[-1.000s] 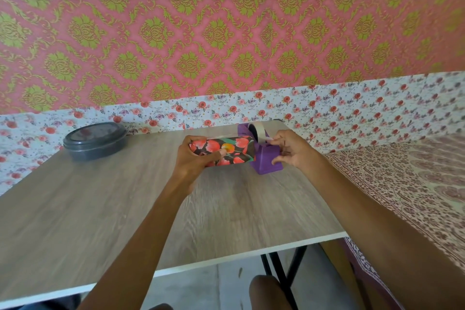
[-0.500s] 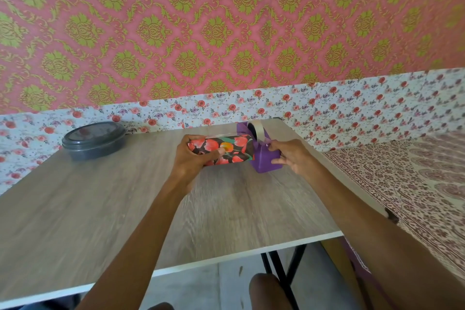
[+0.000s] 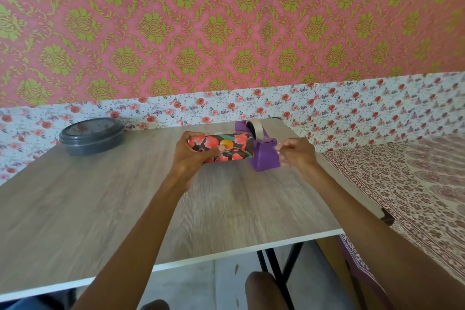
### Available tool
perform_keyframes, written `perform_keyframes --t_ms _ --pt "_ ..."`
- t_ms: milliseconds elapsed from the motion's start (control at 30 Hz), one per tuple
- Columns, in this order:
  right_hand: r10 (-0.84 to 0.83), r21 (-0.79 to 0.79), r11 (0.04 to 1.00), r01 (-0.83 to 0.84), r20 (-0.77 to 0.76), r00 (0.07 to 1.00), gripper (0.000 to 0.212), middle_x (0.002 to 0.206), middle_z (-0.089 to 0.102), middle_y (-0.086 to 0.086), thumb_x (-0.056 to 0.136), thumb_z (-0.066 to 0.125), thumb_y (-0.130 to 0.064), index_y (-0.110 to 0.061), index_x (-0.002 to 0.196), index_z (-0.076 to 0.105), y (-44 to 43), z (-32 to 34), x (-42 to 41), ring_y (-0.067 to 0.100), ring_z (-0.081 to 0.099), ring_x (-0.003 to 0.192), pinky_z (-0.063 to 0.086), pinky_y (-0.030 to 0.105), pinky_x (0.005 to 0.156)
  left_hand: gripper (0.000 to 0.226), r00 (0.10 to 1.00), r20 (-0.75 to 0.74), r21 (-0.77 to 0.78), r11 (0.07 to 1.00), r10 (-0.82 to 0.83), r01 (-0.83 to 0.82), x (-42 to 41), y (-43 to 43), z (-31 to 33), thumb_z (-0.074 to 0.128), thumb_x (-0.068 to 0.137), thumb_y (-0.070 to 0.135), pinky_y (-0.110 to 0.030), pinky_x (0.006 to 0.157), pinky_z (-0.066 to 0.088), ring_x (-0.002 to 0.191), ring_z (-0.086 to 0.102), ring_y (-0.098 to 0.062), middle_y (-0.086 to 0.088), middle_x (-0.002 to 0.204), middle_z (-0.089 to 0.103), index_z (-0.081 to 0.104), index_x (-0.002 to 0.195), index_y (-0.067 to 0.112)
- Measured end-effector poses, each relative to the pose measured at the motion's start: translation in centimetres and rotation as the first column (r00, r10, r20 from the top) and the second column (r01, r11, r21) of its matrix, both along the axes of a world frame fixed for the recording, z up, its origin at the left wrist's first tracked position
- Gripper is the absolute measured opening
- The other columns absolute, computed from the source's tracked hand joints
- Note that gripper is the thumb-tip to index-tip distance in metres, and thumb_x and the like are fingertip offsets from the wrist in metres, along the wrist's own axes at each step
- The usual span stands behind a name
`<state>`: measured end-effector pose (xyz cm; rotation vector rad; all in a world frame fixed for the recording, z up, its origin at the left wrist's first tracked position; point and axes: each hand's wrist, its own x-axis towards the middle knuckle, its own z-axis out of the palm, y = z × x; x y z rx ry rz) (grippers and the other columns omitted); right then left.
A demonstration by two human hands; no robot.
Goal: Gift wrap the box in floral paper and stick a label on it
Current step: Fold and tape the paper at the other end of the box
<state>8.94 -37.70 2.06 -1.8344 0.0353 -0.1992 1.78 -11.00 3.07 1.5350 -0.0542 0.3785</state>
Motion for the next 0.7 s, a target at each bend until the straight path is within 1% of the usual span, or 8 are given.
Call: perform_keyframes --t_ms 67,167,267,333,400,467,567,700 --pt "0.079 0.014 0.997 -0.081 0.109 0.991 0.009 0.070 0.070 0.004 0.088 0.071 -0.010 -0.014 0.080 0.074 0.5 0.3 -1.7 0.012 0.058 0.055 0.047 0.019 0.046 0.067 1.000 -0.007 -0.016 1.000 0.005 -0.005 -0.1 -0.2 0.1 0.092 0.062 0.015 -0.037 0.073 0.061 0.094 0.073 -0.025 -0.008 0.104 0.074 0.058 0.119 0.006" --pt "0.167 -0.057 0.986 -0.157 0.302 0.939 0.007 0.073 0.072 0.003 0.089 0.070 -0.010 -0.015 0.089 0.076 1.7 1.0 -3.8 0.008 0.056 0.052 0.047 0.020 0.049 0.064 1.000 -0.013 -0.049 0.999 0.022 -0.023 -0.3 -0.5 0.4 0.091 0.063 0.010 -0.031 0.068 0.060 0.090 0.073 -0.022 -0.008 0.102 0.074 0.057 0.117 0.007" --pt "0.167 -0.115 0.986 -0.123 0.546 0.821 0.009 0.075 0.072 -0.005 0.088 0.070 -0.009 -0.014 0.093 0.076 2.9 2.1 -5.0 0.010 0.066 0.066 0.056 0.029 0.066 0.062 1.000 -0.012 -0.055 0.998 0.027 -0.028 -0.4 -0.5 0.7 0.090 0.063 0.009 -0.029 0.066 0.059 0.089 0.074 -0.022 -0.008 0.101 0.075 0.057 0.115 0.007" --pt "0.228 -0.190 0.972 -0.138 0.623 0.748 0.031 0.077 0.073 -0.008 0.087 0.071 -0.009 -0.023 0.115 0.069 3.5 2.8 -5.5 0.011 0.069 0.071 0.058 0.036 0.073 0.060 0.999 -0.016 -0.054 0.998 0.030 -0.030 -0.4 -0.5 0.8 0.091 0.063 0.010 -0.029 0.066 0.059 0.088 0.074 -0.022 -0.008 0.100 0.075 0.058 0.114 0.008" --pt "0.330 -0.289 0.939 -0.189 0.590 0.737 0.076 0.072 0.073 -0.006 0.086 0.075 -0.016 -0.032 0.148 0.033 3.9 3.3 -5.7 0.012 0.069 0.067 0.058 0.028 0.074 0.064 0.999 -0.022 -0.056 0.998 0.031 -0.033 -0.3 -0.4 0.8 0.092 0.061 0.012 -0.031 0.068 0.060 0.090 0.073 -0.022 -0.008 0.101 0.074 0.057 0.116 0.008" --pt "0.346 -0.345 0.923 -0.171 0.547 0.763 0.103 0.071 0.073 -0.004 0.084 0.077 -0.026 -0.024 0.156 0.003 4.5 3.6 -5.5 0.017 0.068 0.065 0.056 0.029 0.072 0.068 0.999 -0.024 -0.053 0.998 0.040 -0.041 -0.1 -0.3 0.8 0.093 0.059 0.015 -0.034 0.071 0.061 0.091 0.073 -0.023 -0.008 0.102 0.074 0.057 0.117 0.008" --pt "0.328 -0.411 0.906 -0.104 0.524 0.786 0.114 0.074 0.073 -0.007 0.081 0.078 -0.030 -0.018 0.156 -0.007 5.2 3.9 -4.8 0.011 0.066 0.064 0.057 0.037 0.072 0.069 0.999 -0.024 -0.047 0.998 0.047 -0.048 -0.1 -0.3 0.8 0.093 0.058 0.016 -0.036 0.072 0.061 0.091 0.073 -0.023 -0.008 0.102 0.074 0.057 0.116 0.008" --pt "0.351 -0.522 0.849 -0.078 0.449 0.821 0.119 0.072 0.071 -0.012 0.081 0.079 -0.023 -0.021 0.155 -0.015 5.7 4.3 -4.1 0.001 0.063 0.058 0.058 0.034 0.067 0.070 0.998 -0.031 -0.039 0.998 0.047 -0.048 0.1 -0.2 0.7 0.094 0.057 0.018 -0.040 0.076 0.061 0.092 0.073 -0.024 -0.008 0.102 0.074 0.057 0.116 0.008"
